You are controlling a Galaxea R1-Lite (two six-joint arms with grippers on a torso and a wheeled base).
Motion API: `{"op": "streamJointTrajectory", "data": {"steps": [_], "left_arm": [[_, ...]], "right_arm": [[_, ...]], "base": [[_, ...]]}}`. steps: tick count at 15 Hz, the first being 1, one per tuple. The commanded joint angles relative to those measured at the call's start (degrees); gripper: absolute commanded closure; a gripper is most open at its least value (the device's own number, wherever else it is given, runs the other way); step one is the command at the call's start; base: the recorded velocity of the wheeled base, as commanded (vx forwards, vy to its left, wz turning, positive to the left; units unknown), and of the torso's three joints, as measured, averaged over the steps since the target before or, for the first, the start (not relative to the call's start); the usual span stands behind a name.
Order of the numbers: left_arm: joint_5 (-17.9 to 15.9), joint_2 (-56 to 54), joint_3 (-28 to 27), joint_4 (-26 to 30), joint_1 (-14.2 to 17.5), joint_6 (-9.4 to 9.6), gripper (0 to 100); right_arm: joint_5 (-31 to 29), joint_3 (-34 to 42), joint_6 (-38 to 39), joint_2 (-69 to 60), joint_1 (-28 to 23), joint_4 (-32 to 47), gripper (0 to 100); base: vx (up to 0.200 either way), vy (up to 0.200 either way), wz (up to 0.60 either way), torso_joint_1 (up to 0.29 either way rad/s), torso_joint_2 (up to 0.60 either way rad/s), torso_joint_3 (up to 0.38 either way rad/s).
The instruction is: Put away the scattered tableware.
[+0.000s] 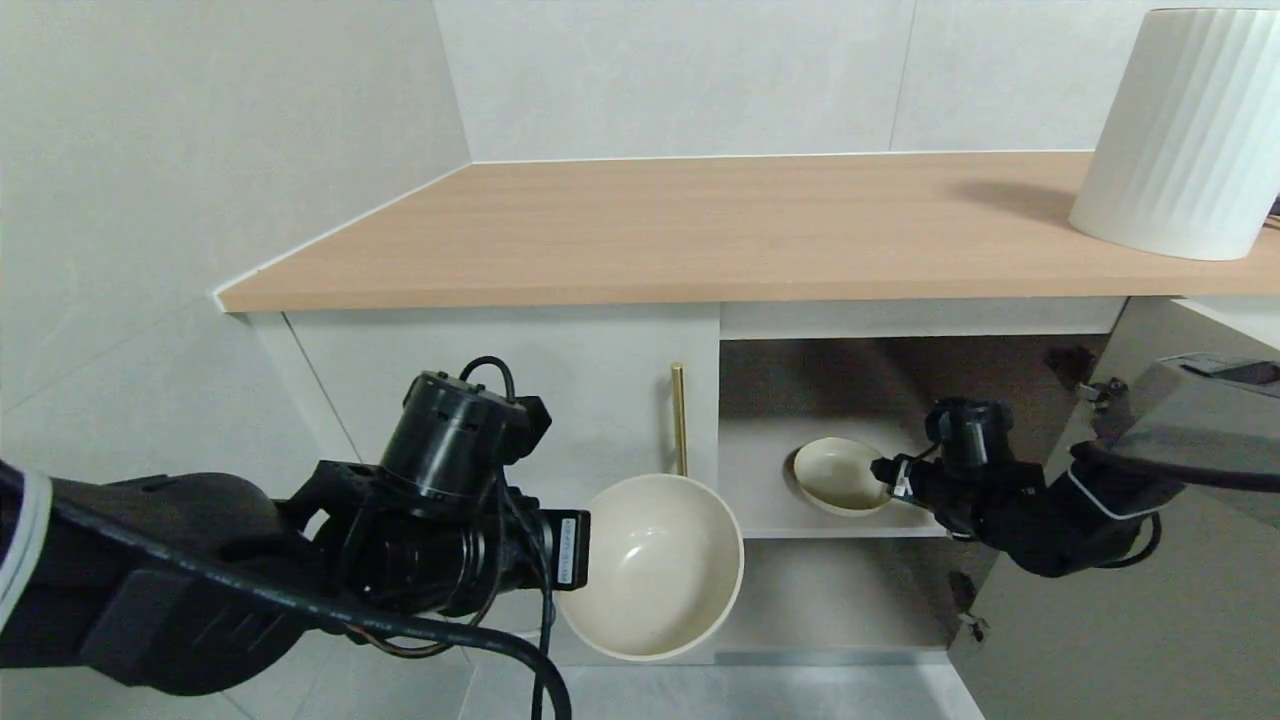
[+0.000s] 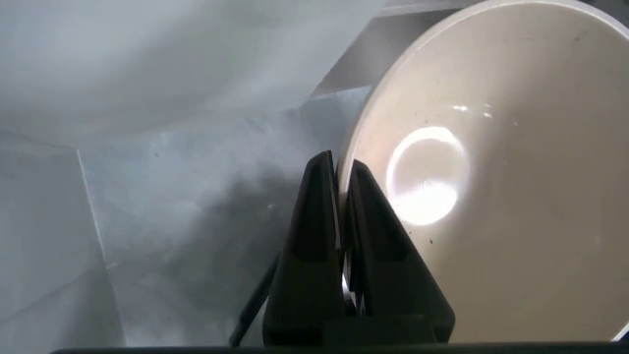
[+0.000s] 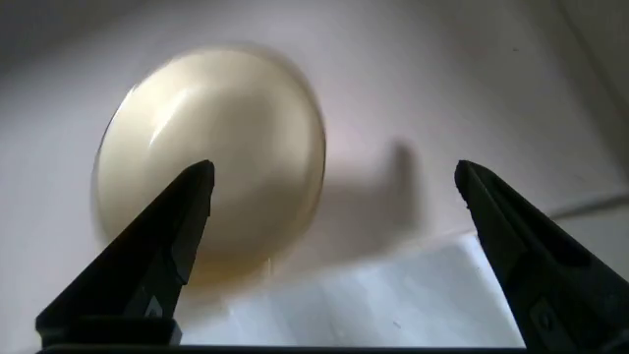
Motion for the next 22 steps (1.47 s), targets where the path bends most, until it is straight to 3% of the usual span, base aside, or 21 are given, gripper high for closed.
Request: {"op": "streamJointTrajectory", "data": {"steps": [1,3,7,9,14,18,22], "left_arm": [[4.91,3.49,-1.18,0.21,-4.75,1.0,100],[10.27,4.01,-1.18,0.21,-6.95,1.79,100],[11.94,3.13,-1.09,1.26,-9.06,1.7,100],[12.12,3.4,-1.18,2.58,-9.24,1.61,100],[12.21,4.19,-1.18,2.84,-10.12,1.44,100],[12.21,4.28,-1.26,2.84,-10.12,1.26,100],[12.21,4.19,-1.26,2.84,-10.29,1.17,100]], "right_arm": [[2.49,7.1,-3.48,-11.12,3.67,1.05,0],[5.57,7.54,-3.83,-21.14,8.51,11.86,0],[17.52,2.79,-3.92,-35.65,19.23,33.4,0],[21.04,4.99,-4.01,-36.35,23.8,34.63,0],[20.51,5.78,-4.19,-33.1,30.13,35.07,0],[10.49,5.34,-5.42,-25.98,33.03,34.63,0],[9.7,5.34,-5.15,-24.66,33.38,31.02,0]], "base": [[0.0,0.0,0.0,0.0,0.0,0.0],[0.0,0.0,0.0,0.0,0.0,0.0],[0.0,0.0,0.0,0.0,0.0,0.0],[0.0,0.0,0.0,0.0,0.0,0.0],[0.0,0.0,0.0,0.0,0.0,0.0],[0.0,0.0,0.0,0.0,0.0,0.0],[0.0,0.0,0.0,0.0,0.0,0.0]]}}
